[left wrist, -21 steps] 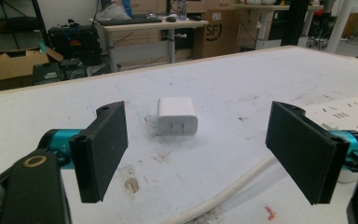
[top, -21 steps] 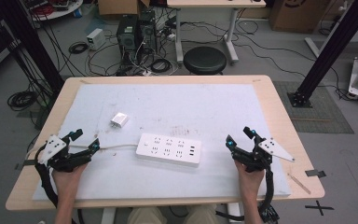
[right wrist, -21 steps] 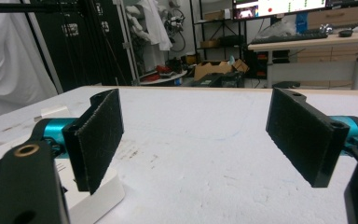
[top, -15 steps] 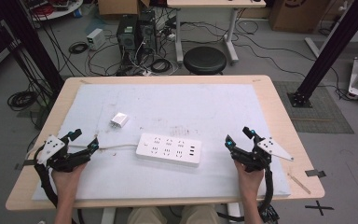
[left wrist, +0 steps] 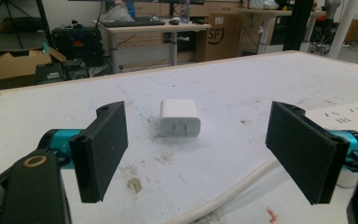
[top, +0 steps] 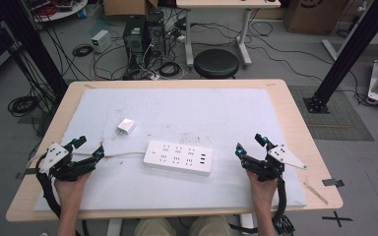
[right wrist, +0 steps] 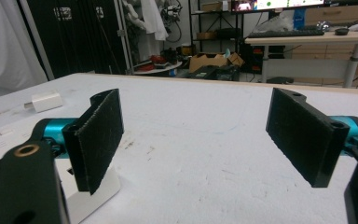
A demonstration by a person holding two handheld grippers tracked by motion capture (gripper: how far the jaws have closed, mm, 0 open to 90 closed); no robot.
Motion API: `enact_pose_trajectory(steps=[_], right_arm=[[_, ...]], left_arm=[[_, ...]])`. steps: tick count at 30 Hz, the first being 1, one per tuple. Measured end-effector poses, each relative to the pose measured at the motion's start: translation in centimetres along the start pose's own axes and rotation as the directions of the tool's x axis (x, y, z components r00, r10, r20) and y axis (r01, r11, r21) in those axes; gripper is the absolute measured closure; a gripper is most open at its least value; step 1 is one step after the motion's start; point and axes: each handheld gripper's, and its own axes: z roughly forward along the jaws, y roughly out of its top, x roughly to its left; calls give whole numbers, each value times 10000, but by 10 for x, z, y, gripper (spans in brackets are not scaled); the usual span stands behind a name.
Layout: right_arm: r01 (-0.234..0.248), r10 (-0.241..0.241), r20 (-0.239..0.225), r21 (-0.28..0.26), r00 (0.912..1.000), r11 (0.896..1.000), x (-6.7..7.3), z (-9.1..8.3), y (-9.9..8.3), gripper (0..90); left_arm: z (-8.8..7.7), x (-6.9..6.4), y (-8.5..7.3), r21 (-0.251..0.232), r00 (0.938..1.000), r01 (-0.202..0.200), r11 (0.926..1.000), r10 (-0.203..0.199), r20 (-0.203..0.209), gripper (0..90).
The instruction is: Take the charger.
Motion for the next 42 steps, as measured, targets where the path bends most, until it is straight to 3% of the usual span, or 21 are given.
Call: enact_pose_trajectory(steps=[13, 22, 29, 35, 38, 39, 42], right_arm=[[14, -14, -48, -3, 10000, 10000, 1, 0, 0, 193], [71, -70, -86, 97, 9999, 9999, 2, 0, 0, 193], [296, -294, -122, 189, 9995, 9994, 3, 2, 0, 193], [482, -480, -83, 297, 9988, 9984, 5, 3, 0, 193], [500, -498, -72, 308, 9987, 9983, 5, 4, 0, 193], [490, -488, -66, 321, 9988, 9983, 5, 4, 0, 193], [469, -467, -64, 319, 9989, 9984, 5, 4, 0, 193]], left_arm=[[3, 0, 1, 303, 9999, -127, 9995, 127, -23, 208], [5, 3, 2, 443, 9996, 200, 9988, -190, -222, 203], [5, 2, 16, 954, 9997, 234, 9952, -226, -90, 203], [24, 1, 47, 1468, 9997, -171, 9890, 144, 190, 203], [31, -2, 52, 1626, 9993, -332, 9861, 296, 244, 203], [44, -4, 59, 1934, 9981, -499, 9799, 419, 451, 203], [54, -7, 62, 2111, 9967, -670, 9752, 558, 587, 203]])
